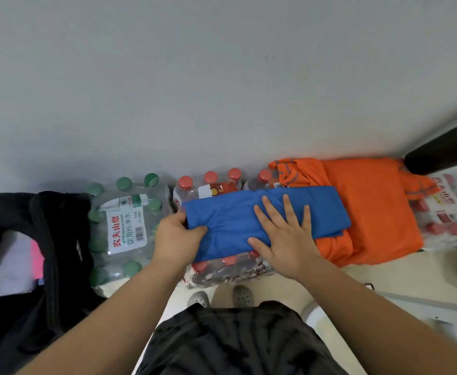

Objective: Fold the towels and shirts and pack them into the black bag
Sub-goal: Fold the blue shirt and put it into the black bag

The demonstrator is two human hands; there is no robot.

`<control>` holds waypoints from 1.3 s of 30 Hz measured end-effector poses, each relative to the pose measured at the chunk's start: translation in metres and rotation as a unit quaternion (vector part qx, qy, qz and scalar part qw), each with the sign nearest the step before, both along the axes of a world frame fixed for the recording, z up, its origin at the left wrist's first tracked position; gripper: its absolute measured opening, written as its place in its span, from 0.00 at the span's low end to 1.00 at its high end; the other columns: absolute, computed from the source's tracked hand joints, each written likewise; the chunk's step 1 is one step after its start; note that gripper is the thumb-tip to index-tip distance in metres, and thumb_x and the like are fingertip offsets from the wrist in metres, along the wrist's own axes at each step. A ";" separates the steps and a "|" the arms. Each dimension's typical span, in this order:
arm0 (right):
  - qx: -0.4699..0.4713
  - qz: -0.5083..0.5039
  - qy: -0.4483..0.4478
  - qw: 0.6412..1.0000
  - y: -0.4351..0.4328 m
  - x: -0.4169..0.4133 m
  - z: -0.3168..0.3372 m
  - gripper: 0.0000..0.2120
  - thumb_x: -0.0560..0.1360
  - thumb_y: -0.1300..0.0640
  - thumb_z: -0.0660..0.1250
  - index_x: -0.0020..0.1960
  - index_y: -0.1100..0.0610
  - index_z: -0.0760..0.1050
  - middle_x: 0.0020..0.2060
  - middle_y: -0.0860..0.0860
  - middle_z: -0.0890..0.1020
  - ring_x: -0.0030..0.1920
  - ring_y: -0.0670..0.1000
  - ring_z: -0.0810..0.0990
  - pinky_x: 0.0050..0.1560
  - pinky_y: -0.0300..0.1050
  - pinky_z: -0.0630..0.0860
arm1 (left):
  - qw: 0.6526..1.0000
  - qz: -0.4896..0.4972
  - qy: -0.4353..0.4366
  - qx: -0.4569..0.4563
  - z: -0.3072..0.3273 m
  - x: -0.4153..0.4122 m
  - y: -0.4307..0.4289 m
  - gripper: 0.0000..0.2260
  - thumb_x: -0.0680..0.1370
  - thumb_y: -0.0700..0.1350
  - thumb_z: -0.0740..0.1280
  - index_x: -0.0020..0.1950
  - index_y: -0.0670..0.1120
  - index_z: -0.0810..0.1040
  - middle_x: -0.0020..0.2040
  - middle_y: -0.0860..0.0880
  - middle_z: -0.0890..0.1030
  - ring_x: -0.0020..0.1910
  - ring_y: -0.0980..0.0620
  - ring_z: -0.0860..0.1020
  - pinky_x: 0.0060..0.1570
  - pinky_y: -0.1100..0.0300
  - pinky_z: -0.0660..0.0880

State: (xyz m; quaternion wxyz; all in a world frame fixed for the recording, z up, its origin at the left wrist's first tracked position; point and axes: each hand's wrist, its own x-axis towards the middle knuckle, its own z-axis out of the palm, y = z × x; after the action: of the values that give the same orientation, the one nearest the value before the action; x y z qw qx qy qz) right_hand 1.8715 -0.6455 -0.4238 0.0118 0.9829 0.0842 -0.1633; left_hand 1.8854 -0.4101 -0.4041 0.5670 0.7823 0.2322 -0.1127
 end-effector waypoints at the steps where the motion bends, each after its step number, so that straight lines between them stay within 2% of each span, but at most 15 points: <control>1: -0.003 -0.003 0.003 1.000 0.001 0.001 0.000 0.45 0.68 0.24 0.25 0.81 0.43 0.40 0.80 0.41 0.37 0.78 0.58 0.30 0.73 0.71 0.32 | 1.000 0.006 0.009 -0.027 0.001 0.002 0.001 0.09 0.74 0.36 0.72 0.41 0.50 0.82 0.40 0.51 0.84 0.42 0.49 0.84 0.39 0.53 0.82; 4: -0.001 -0.006 0.013 1.000 0.003 0.002 -0.001 0.44 0.70 0.25 0.27 0.81 0.43 0.39 0.80 0.41 0.36 0.78 0.57 0.29 0.73 0.70 0.31 | 0.997 0.001 0.013 -0.076 0.005 0.008 0.005 0.06 0.76 0.39 0.72 0.44 0.50 0.82 0.43 0.50 0.85 0.43 0.49 0.84 0.39 0.56 0.82; 7: 0.029 -0.013 0.010 0.999 0.002 0.002 -0.002 0.43 0.71 0.25 0.29 0.81 0.42 0.39 0.80 0.41 0.37 0.78 0.56 0.29 0.74 0.69 0.32 | 0.996 -0.019 0.010 -0.089 0.007 0.012 0.009 0.05 0.78 0.42 0.71 0.52 0.50 0.82 0.49 0.50 0.85 0.48 0.48 0.83 0.48 0.48 0.82; 10: 0.049 -0.017 0.012 0.999 0.000 0.002 -0.004 0.43 0.70 0.24 0.28 0.81 0.42 0.38 0.80 0.40 0.37 0.78 0.54 0.28 0.74 0.67 0.30 | 0.997 -0.043 -0.015 -0.064 0.012 0.012 0.006 0.10 0.78 0.43 0.70 0.59 0.49 0.79 0.52 0.51 0.83 0.50 0.50 0.82 0.51 0.48 0.80; 13: 0.057 -0.013 0.012 0.998 -0.002 0.003 -0.005 0.43 0.70 0.24 0.28 0.81 0.41 0.39 0.80 0.40 0.37 0.77 0.54 0.28 0.74 0.67 0.29 | 0.999 -0.033 -0.033 -0.020 0.016 0.008 0.003 0.14 0.77 0.43 0.71 0.61 0.49 0.73 0.51 0.53 0.80 0.50 0.51 0.81 0.50 0.52 0.80; 17: 0.062 -0.002 0.012 0.998 -0.005 0.003 -0.005 0.42 0.71 0.25 0.30 0.81 0.41 0.40 0.79 0.39 0.36 0.77 0.54 0.27 0.73 0.67 0.29 | 0.994 -0.018 -0.055 -0.090 0.019 -0.001 0.003 0.27 0.78 0.38 0.70 0.71 0.61 0.67 0.54 0.56 0.79 0.50 0.55 0.83 0.45 0.59 0.82; 20: 0.076 0.011 0.025 0.997 -0.010 0.004 -0.003 0.41 0.71 0.25 0.32 0.81 0.41 0.40 0.79 0.39 0.35 0.76 0.54 0.25 0.73 0.66 0.27 | 0.996 -0.032 -0.077 -0.044 0.024 -0.007 -0.005 0.19 0.79 0.39 0.69 0.62 0.62 0.76 0.57 0.60 0.78 0.56 0.53 0.80 0.50 0.55 0.82; 23: 0.113 0.030 0.040 0.992 -0.019 0.007 0.000 0.43 0.70 0.25 0.32 0.81 0.41 0.42 0.79 0.40 0.36 0.77 0.54 0.27 0.73 0.65 0.27 | 0.994 -0.036 -0.097 0.035 0.037 -0.008 -0.021 0.13 0.78 0.40 0.70 0.55 0.59 0.81 0.55 0.61 0.80 0.55 0.55 0.79 0.53 0.52 0.80; 24: 0.130 0.038 0.043 0.990 -0.024 0.009 0.001 0.43 0.69 0.24 0.32 0.81 0.41 0.43 0.80 0.40 0.37 0.78 0.53 0.28 0.74 0.65 0.29 | 0.991 -0.043 -0.111 0.058 0.044 -0.007 -0.028 0.13 0.78 0.39 0.70 0.55 0.57 0.81 0.55 0.60 0.81 0.55 0.56 0.79 0.55 0.54 0.79; 26: 0.159 0.058 0.036 0.985 -0.037 0.011 0.004 0.46 0.68 0.24 0.30 0.81 0.42 0.48 0.80 0.42 0.40 0.79 0.52 0.32 0.77 0.64 0.36 | 0.981 -0.067 -0.146 0.108 0.061 -0.002 -0.048 0.14 0.77 0.37 0.69 0.57 0.55 0.81 0.56 0.59 0.81 0.55 0.61 0.79 0.56 0.64 0.76; 28: 0.195 0.068 0.010 0.978 -0.056 0.012 0.007 0.49 0.68 0.23 0.29 0.80 0.45 0.56 0.81 0.45 0.46 0.80 0.52 0.38 0.78 0.60 0.44 | 0.965 -0.097 -0.186 0.155 0.080 0.003 -0.076 0.15 0.76 0.36 0.69 0.58 0.53 0.81 0.55 0.60 0.80 0.55 0.64 0.77 0.52 0.75 0.71; 29: 0.214 0.065 -0.007 0.975 -0.067 0.011 0.008 0.50 0.69 0.23 0.29 0.79 0.47 0.60 0.81 0.46 0.50 0.81 0.53 0.42 0.79 0.58 0.46 | 0.957 -0.112 -0.205 0.171 0.087 0.006 -0.092 0.15 0.75 0.36 0.69 0.58 0.52 0.81 0.55 0.60 0.80 0.54 0.64 0.77 0.52 0.77 0.69; 32: 0.264 0.038 -0.047 0.963 -0.105 0.010 0.012 0.44 0.75 0.26 0.36 0.74 0.50 0.70 0.78 0.49 0.63 0.79 0.54 0.55 0.78 0.57 0.54 | 0.932 -0.171 -0.237 0.213 0.097 0.016 -0.142 0.16 0.74 0.35 0.68 0.60 0.47 0.81 0.56 0.54 0.79 0.53 0.60 0.76 0.53 0.80 0.65; 34: 0.319 0.008 -0.076 0.944 -0.129 0.010 0.013 0.38 0.78 0.30 0.44 0.71 0.53 0.74 0.73 0.51 0.71 0.75 0.54 0.65 0.74 0.56 0.63 | 0.915 -0.217 -0.234 0.245 0.092 0.023 -0.177 0.17 0.75 0.35 0.68 0.62 0.46 0.80 0.58 0.50 0.78 0.56 0.55 0.75 0.54 0.80 0.63; 39: 0.514 -0.112 -0.006 0.850 -0.177 0.007 0.020 0.30 0.79 0.38 0.55 0.77 0.51 0.64 0.70 0.48 0.74 0.69 0.42 0.70 0.70 0.38 0.66 | 0.906 -0.283 -0.173 0.264 0.060 0.033 -0.251 0.16 0.75 0.37 0.68 0.63 0.44 0.79 0.60 0.46 0.77 0.59 0.48 0.76 0.55 0.68 0.66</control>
State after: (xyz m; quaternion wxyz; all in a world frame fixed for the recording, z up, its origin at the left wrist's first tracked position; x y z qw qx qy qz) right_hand 1.8782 -0.8223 -0.4041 -0.5131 0.8523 0.0458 -0.0907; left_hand 1.9186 -0.6616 -0.3439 0.3155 0.9433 -0.0795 -0.0665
